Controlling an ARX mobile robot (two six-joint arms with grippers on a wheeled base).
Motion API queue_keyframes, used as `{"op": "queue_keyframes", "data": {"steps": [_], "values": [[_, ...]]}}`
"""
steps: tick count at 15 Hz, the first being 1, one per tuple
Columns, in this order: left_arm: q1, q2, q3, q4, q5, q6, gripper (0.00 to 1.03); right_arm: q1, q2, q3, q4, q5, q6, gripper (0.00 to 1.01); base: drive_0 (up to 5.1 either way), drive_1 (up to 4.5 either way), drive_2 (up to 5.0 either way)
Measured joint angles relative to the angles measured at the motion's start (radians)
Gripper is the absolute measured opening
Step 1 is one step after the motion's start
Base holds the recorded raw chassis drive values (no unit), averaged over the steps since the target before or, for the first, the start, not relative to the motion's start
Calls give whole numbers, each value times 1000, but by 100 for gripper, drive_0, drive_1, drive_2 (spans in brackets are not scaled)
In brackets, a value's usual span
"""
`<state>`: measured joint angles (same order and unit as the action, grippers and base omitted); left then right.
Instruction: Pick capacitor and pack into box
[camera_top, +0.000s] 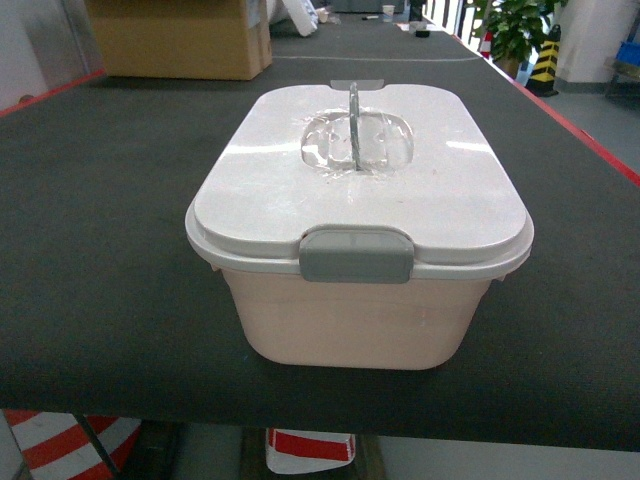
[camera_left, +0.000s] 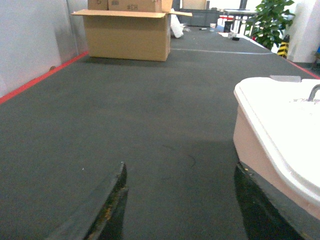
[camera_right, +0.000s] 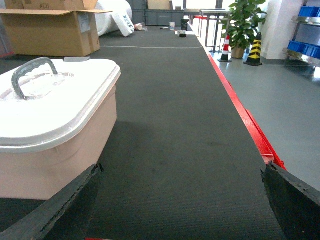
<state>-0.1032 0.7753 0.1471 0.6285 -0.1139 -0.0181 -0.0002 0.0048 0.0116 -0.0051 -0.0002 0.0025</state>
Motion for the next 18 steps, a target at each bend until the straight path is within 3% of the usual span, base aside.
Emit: {"op": "queue_keyframes", "data": {"steps": [2, 4, 6, 10, 12, 18], "values": [[16, -53, -36, -33, 23, 0, 38, 0, 0, 0, 0, 0, 0, 98, 0, 0, 0], [97, -112, -58, -63, 108, 2, 20, 0, 0, 0, 0, 0, 0, 98, 0, 0, 0], [106, -172, -77, -100, 110, 0, 1, 0, 0, 0, 0, 0, 0, 98, 0, 0, 0], [100, -261, -103, -166, 114, 3, 2, 0, 0, 0, 0, 0, 0, 98, 0, 0, 0], [100, -290, -134, -143, 112, 4, 2, 0, 0, 0, 0, 0, 0, 98, 0, 0, 0], [100, -513, -134, -360, 113, 4, 2, 0, 0, 0, 0, 0, 0, 98, 0, 0, 0]]}}
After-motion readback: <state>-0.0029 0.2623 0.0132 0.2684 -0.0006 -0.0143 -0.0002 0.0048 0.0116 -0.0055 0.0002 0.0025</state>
